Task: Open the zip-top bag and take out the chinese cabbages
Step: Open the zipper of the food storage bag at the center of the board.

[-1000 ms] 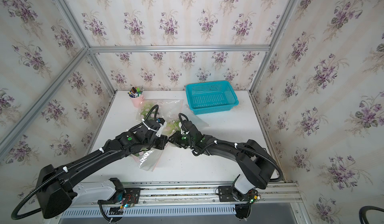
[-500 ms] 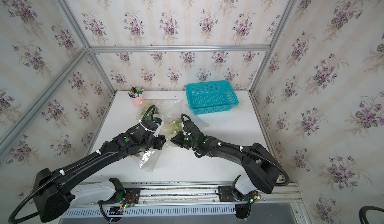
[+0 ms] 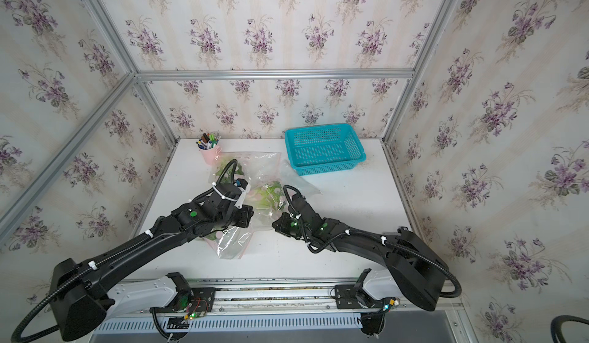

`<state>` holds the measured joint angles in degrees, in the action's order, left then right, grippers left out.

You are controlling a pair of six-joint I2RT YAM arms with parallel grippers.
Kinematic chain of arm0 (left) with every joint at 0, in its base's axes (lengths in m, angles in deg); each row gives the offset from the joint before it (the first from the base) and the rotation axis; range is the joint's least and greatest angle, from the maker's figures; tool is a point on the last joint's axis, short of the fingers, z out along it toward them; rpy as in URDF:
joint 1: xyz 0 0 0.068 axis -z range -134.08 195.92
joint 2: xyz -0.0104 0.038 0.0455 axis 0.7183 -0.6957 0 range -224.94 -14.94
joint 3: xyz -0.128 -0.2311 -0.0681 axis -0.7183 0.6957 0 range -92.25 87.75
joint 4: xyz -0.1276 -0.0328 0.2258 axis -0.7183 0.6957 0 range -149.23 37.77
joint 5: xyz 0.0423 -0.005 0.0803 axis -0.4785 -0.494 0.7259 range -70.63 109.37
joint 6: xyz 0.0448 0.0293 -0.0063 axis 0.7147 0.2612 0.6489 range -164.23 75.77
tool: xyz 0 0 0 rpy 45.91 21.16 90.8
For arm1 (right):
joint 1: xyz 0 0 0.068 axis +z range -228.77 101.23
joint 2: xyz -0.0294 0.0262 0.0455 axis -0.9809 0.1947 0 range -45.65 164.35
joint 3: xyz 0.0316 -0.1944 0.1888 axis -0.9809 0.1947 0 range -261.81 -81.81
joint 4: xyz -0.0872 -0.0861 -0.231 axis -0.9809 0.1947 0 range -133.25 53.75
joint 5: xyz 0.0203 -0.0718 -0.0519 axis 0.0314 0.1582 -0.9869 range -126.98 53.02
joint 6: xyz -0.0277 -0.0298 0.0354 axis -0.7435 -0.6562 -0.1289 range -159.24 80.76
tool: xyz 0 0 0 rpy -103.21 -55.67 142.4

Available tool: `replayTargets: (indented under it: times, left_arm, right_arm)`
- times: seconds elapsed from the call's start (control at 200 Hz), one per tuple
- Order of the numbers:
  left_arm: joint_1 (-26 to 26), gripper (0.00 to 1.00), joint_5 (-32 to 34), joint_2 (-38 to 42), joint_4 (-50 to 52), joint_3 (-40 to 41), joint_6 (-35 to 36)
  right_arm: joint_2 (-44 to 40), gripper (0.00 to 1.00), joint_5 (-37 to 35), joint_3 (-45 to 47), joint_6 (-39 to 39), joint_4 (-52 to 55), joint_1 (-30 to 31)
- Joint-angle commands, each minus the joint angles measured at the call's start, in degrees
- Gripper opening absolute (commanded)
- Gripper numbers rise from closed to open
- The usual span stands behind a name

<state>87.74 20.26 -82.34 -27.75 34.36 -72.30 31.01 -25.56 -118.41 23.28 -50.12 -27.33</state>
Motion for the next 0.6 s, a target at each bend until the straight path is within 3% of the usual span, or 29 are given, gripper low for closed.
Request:
replayTargets:
  times: [0.0,0.19,0.31,0.375,0.46,0.595]
  left_arm:
    - [-0.1,0.0,0.2,0.5,0.0,-0.8,0.9]
    - [0.0,0.0,-2.2,0.3,0.8,-1.6,2.4]
    - [0.1,0.0,-2.5,-0.3,0.9,-1.9,2.3]
    - [0.2,0.0,-2.4,-0.6,0.9,-2.1,2.1]
    - [0.4,0.0,-2.3,-0.8,0.8,-2.4,2.0]
    - [0.7,0.0,-2.0,-1.4,0.8,-2.6,1.8]
  right_arm:
    - [-1.1,0.0,-4.3,0.2,-1.0,5.7,0.1]
    - [-2.5,0.0,-6.2,-0.7,-4.0,8.4,0.1]
    - [-4.1,0.27,-2.5,-2.1,-7.4,7.0,0.4]
    - [-6.0,0.32,-2.5,-3.9,-9.0,9.2,1.2]
    - [-9.0,0.31,-4.2,-6.0,-10.6,12.8,2.5]
    - [-13.2,0.11,-3.9,-7.1,-10.6,11.7,4.0]
